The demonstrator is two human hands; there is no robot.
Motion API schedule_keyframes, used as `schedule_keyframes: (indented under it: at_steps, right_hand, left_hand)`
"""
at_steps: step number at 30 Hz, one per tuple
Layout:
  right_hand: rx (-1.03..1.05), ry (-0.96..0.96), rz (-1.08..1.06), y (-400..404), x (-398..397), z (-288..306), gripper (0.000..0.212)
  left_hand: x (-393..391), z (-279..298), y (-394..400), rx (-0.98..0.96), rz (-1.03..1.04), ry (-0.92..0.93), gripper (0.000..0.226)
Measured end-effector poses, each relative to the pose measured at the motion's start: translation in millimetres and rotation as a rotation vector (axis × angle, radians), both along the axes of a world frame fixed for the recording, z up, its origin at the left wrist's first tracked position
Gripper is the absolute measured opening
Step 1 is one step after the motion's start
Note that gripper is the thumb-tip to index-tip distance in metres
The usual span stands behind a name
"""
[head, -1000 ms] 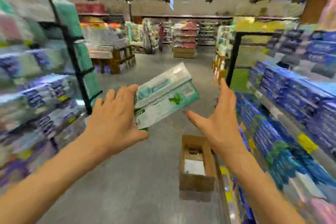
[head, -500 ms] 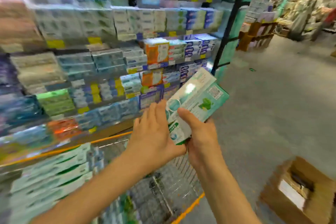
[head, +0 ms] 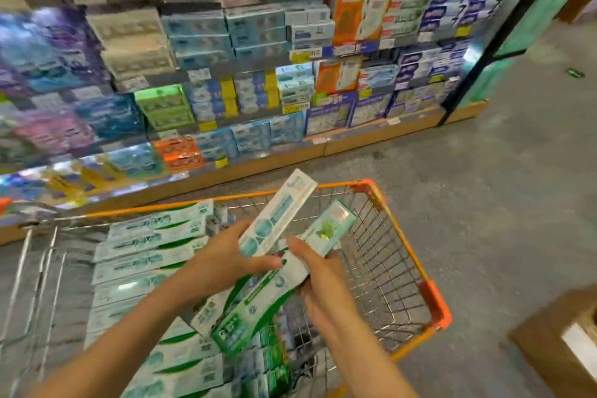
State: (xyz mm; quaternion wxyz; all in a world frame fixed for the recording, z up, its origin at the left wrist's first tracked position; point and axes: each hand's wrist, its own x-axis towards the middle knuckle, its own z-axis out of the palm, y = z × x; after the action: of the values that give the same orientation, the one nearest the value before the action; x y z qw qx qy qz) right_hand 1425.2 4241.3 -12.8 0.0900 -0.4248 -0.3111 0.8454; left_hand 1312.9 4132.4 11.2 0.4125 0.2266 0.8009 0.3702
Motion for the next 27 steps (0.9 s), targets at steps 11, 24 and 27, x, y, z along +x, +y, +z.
schedule_keyframes:
  at_steps: [11,24,27]
  right_hand:
    - [-0.323,-0.466,-0.169,101,2,-186,0.021]
    - [-0.339,-0.552,-0.161,126,-62,-322,0.026]
    - [-0.337,-0.575,-0.128,129,-68,-338,0.014]
  left_hand:
    - [-46,-23,22,-0.009,0.473,0.002,0.079]
    - [-82,-97,126,0.086,0.276,0.087,0.049]
    - [-86,-108,145,0.182,0.233,0.046,0.047]
